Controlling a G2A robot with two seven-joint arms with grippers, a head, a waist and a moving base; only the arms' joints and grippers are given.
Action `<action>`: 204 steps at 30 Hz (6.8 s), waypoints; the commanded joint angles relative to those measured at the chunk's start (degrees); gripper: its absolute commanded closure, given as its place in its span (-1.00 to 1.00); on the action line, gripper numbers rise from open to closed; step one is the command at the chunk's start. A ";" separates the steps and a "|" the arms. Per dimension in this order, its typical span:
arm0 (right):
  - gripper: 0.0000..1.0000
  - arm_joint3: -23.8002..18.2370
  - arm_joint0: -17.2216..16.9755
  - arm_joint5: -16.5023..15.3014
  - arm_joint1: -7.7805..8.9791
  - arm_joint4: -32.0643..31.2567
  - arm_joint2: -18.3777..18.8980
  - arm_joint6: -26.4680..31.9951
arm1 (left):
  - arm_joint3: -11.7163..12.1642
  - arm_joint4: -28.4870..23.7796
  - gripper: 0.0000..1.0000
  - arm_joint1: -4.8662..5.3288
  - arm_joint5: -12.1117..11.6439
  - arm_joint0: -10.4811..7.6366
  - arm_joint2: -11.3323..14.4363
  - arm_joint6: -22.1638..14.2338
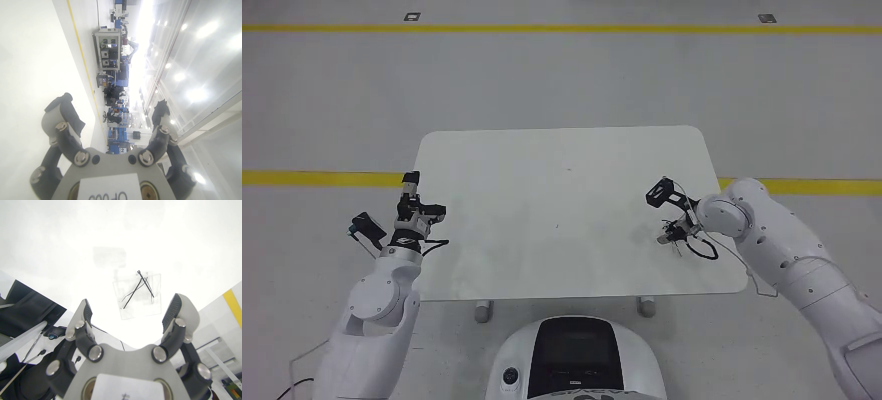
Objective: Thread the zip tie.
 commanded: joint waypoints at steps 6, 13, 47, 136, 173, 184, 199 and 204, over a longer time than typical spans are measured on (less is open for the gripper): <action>0.10 0.32 -1.37 -0.51 0.64 -1.03 2.19 -1.32 | 0.00 0.00 -1.00 0.00 0.00 0.00 0.00 0.00; 0.62 0.54 -2.70 -0.51 1.49 -0.09 4.18 -1.63 | 0.00 0.00 -1.00 0.00 0.00 0.00 0.00 0.00; 0.70 9.81 5.48 -0.51 -0.09 -2.93 -11.17 -12.69 | 0.00 0.00 -1.00 0.00 0.00 0.00 0.00 0.00; 1.00 -2.81 -2.63 3.99 4.28 34.99 9.42 -6.04 | 0.00 0.00 -1.00 0.00 0.00 0.00 0.00 0.00; 1.00 3.93 -0.04 12.61 1.84 53.94 10.17 -4.49 | -6.31 32.60 -1.00 0.79 -19.48 5.37 2.17 -6.02; 1.00 9.44 0.35 19.04 -0.08 66.76 10.73 -5.90 | -12.47 73.47 -1.00 3.68 -19.48 3.02 15.19 0.15; 1.00 11.45 0.58 22.56 -1.23 71.33 10.67 -7.40 | -13.53 87.77 -1.00 4.84 -19.48 0.71 20.53 0.70; 1.00 11.97 1.77 24.90 -2.27 72.68 9.67 -8.29 | -14.66 101.49 -1.00 4.71 -18.94 -2.34 26.79 -2.58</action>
